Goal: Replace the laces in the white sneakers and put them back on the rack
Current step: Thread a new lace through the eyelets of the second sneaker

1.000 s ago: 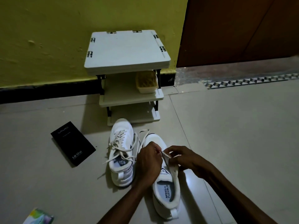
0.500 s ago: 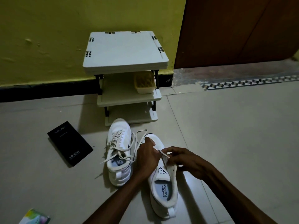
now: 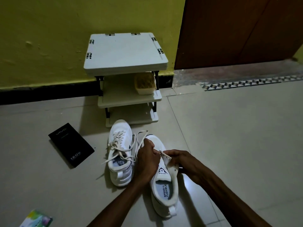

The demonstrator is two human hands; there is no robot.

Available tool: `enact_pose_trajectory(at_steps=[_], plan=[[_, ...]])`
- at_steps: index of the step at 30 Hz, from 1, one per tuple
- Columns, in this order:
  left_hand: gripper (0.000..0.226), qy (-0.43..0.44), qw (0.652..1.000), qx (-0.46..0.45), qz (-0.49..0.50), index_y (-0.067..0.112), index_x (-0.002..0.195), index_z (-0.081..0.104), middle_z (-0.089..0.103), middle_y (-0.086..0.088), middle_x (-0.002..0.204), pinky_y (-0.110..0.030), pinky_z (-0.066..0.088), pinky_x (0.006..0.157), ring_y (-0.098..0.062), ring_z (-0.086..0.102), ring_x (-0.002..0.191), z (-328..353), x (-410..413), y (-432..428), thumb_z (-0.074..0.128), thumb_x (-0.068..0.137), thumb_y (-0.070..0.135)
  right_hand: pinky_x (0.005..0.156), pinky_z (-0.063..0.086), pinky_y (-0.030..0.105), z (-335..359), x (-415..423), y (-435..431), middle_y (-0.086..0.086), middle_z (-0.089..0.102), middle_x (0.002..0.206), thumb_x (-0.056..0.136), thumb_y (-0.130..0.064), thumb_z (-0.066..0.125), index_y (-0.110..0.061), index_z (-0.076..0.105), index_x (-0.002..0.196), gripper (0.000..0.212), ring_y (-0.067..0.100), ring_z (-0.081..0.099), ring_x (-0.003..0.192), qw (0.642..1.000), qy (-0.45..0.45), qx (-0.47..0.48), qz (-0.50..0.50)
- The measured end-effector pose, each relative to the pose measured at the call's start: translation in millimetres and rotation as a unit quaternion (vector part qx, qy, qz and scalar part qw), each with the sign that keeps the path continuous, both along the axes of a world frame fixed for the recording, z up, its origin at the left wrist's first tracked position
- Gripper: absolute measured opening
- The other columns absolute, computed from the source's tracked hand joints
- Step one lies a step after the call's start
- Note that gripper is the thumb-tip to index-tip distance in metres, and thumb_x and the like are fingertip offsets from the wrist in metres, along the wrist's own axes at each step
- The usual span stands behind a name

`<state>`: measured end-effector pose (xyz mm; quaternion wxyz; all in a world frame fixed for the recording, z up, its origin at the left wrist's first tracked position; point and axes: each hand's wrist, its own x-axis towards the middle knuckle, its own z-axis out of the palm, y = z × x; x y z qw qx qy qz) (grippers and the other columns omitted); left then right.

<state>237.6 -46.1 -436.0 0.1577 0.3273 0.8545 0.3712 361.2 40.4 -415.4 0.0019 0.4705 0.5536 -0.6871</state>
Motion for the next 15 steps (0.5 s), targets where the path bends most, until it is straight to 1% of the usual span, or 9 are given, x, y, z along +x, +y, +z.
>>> enact_pose_trajectory(at_steps=[2, 3, 4, 6, 7, 8, 10, 12, 15], plan=[[0.02, 0.04, 0.999, -0.008, -0.031, 0.014, 0.106, 0.046, 0.062, -0.006, 0.09, -0.03, 0.032, 0.066, -0.027, 0.059, 0.086, 1, 4, 0, 0.051, 0.088, 0.007, 0.08, 0.052, 0.032, 2, 0, -1, 0.006, 0.072, 0.099, 0.075, 0.003, 0.056, -0.022, 0.074, 0.105, 0.043, 0.021, 0.064, 0.093, 1.0, 0.007, 0.005, 0.008], [0.025, 0.047, 0.998, -0.013, -0.039, 0.012, 0.115, 0.045, 0.064, -0.007, 0.092, -0.029, 0.035, 0.067, -0.027, 0.06, 0.087, 0, 4, 1, 0.049, 0.09, 0.007, 0.079, 0.052, 0.031, 3, 0, -1, 0.007, 0.072, 0.098, 0.075, 0.004, 0.057, -0.021, 0.073, 0.106, 0.043, 0.021, 0.064, 0.092, 1.0, 0.013, 0.003, 0.009], [0.033, 0.047, 0.998, -0.021, -0.039, 0.013, 0.123, 0.042, 0.066, -0.007, 0.092, -0.03, 0.041, 0.068, -0.026, 0.062, 0.085, 1, 3, 2, 0.049, 0.091, 0.007, 0.078, 0.053, 0.031, 4, -1, -1, 0.007, 0.071, 0.098, 0.075, 0.005, 0.057, -0.019, 0.073, 0.107, 0.043, 0.021, 0.064, 0.091, 1.0, 0.016, 0.001, 0.008], [0.052, 0.052, 0.998, -0.026, -0.035, 0.02, 0.133, 0.032, 0.067, -0.007, 0.09, -0.038, 0.052, 0.07, -0.026, 0.064, 0.08, 3, 0, 5, 0.053, 0.086, 0.007, 0.073, 0.054, 0.028, 5, -1, -2, 0.006, 0.071, 0.096, 0.077, 0.006, 0.057, -0.017, 0.072, 0.107, 0.041, 0.02, 0.065, 0.089, 1.0, 0.016, 0.004, -0.002], [0.058, 0.052, 0.998, -0.021, -0.037, 0.022, 0.135, 0.03, 0.067, -0.007, 0.088, -0.04, 0.054, 0.07, -0.026, 0.064, 0.078, 3, -1, 6, 0.054, 0.084, 0.007, 0.071, 0.054, 0.027, 5, -1, -3, 0.006, 0.072, 0.095, 0.077, 0.005, 0.058, -0.017, 0.072, 0.106, 0.04, 0.019, 0.065, 0.087, 1.0, 0.014, 0.009, -0.01], [0.061, 0.048, 0.998, -0.013, -0.04, 0.023, 0.136, 0.03, 0.067, -0.007, 0.086, -0.038, 0.053, 0.069, -0.026, 0.064, 0.076, 6, -1, 5, 0.055, 0.083, 0.006, 0.071, 0.055, 0.028, 4, -2, -4, 0.007, 0.073, 0.096, 0.077, 0.005, 0.06, -0.018, 0.073, 0.104, 0.038, 0.019, 0.066, 0.088, 1.0, 0.013, 0.016, -0.018], [0.062, 0.044, 0.998, 0.0, -0.042, 0.022, 0.138, 0.031, 0.065, -0.007, 0.083, -0.032, 0.047, 0.064, -0.025, 0.062, 0.073, 8, 0, 3, 0.056, 0.084, 0.005, 0.072, 0.057, 0.028, 2, -1, -7, 0.008, 0.074, 0.098, 0.077, 0.002, 0.064, -0.019, 0.075, 0.099, 0.033, 0.02, 0.068, 0.089, 0.999, 0.013, 0.033, -0.034], [0.066, 0.04, 0.999, -0.009, -0.023, 0.027, 0.141, 0.027, 0.064, -0.005, 0.081, -0.032, 0.044, 0.062, -0.022, 0.06, 0.071, 8, 0, 2, 0.055, 0.086, 0.006, 0.068, 0.056, 0.025, 1, 0, -12, 0.006, 0.075, 0.095, 0.077, 0.0, 0.067, -0.02, 0.077, 0.096, 0.029, 0.017, 0.069, 0.085, 0.997, 0.02, 0.056, -0.046], [0.064, 0.055, 0.997, -0.04, -0.038, 0.021, 0.139, 0.027, 0.066, -0.006, 0.089, -0.031, 0.044, 0.064, -0.023, 0.062, 0.079, 5, 1, 5, 0.058, 0.085, 0.005, 0.066, 0.053, 0.019, 0, 2, -17, -0.003, 0.076, 0.089, 0.078, -0.002, 0.066, -0.022, 0.078, 0.093, 0.027, 0.009, 0.07, 0.083, 0.994, 0.027, 0.092, -0.046]])
